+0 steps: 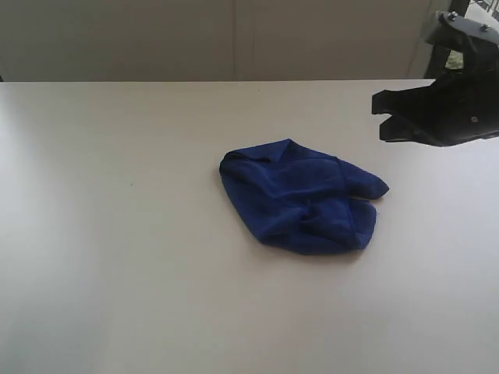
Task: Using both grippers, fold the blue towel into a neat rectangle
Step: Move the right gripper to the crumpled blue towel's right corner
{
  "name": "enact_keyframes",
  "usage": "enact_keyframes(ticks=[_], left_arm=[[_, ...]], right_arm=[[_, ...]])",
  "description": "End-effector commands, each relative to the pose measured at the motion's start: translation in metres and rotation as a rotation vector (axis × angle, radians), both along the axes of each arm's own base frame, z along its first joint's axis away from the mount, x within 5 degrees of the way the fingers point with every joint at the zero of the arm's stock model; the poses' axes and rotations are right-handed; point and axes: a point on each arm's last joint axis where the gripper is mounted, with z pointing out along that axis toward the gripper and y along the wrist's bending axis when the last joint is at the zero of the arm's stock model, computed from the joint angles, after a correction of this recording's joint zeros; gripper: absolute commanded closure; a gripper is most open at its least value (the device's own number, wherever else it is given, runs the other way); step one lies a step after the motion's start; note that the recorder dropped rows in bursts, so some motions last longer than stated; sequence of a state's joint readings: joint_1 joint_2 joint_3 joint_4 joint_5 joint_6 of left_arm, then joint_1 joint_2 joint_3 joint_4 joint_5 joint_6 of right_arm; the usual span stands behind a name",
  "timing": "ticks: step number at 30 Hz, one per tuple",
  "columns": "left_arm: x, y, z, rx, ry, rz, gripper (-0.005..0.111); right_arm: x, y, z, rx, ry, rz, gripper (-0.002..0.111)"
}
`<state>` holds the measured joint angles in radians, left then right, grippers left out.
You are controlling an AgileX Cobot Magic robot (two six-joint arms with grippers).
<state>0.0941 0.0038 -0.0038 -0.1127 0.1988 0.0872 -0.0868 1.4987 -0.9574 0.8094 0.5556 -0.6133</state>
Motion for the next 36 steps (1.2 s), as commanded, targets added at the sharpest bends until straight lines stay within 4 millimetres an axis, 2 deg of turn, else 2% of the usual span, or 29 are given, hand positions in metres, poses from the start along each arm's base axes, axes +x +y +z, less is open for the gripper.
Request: enact_keyframes(ticks=[1,7,10,14,18,20,29,36], left_arm=[[0.0,0.0,-0.001,-0.007,-0.003,0.003,0.107],[0.0,0.0,-0.001,-0.007,-0.003,0.003,0.107],[0.0,0.0,-0.001,-0.007,-0.003,0.003,0.107],[0.0,0.0,-0.001,-0.007,-0.003,0.003,0.107],[0.0,0.0,-0.001,-0.007,-0.003,0.003,0.107],[0.0,0.0,-0.001,-0.007,-0.003,0.003,0.107],[0.0,0.0,-0.001,-0.007,-0.003,0.003,0.107],[0.0,0.0,-0.001,-0.007,-0.003,0.003,0.107]], right_arm=[[0.024,0.006,-0.014,0.013,-0.001,0.06,0.108],[0.056,0.026,-0.035,-0.033,0.004,0.14,0.108],[0.07,0.027,-0.047,-0.049,0.006,0.126,0.107],[0.084,0.024,-0.06,-0.078,0.003,0.095,0.096],[0.091,0.024,-0.07,-0.079,0.02,0.093,0.081],[0.094,0.022,-0.073,-0.088,0.015,0.08,0.077],[0.098,0.019,-0.091,-0.112,0.035,0.05,0.076],[0.1,0.019,-0.114,-0.108,0.093,0.053,0.076]])
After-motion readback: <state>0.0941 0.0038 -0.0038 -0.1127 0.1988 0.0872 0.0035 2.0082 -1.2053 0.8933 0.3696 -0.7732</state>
